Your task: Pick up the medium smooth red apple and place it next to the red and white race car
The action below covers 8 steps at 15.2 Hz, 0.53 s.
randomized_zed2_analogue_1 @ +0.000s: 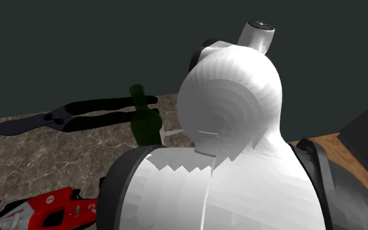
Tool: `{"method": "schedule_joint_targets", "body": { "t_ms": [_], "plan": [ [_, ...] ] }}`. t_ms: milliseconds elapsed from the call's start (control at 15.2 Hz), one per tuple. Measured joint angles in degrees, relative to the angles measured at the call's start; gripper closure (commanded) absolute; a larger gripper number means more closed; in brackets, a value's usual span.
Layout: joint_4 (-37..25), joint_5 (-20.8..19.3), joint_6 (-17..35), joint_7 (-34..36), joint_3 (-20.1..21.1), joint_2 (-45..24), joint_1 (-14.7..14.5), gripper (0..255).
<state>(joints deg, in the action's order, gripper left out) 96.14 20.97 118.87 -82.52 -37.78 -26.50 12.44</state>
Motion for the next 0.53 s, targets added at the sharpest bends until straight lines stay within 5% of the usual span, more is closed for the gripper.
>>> {"method": "schedule_joint_targets", "body": {
  "t_ms": [528],
  "plan": [
    [-3.65,-1.73,-5.08,1.36,-0.93,1.9,-0.27,255]
  ]
}}
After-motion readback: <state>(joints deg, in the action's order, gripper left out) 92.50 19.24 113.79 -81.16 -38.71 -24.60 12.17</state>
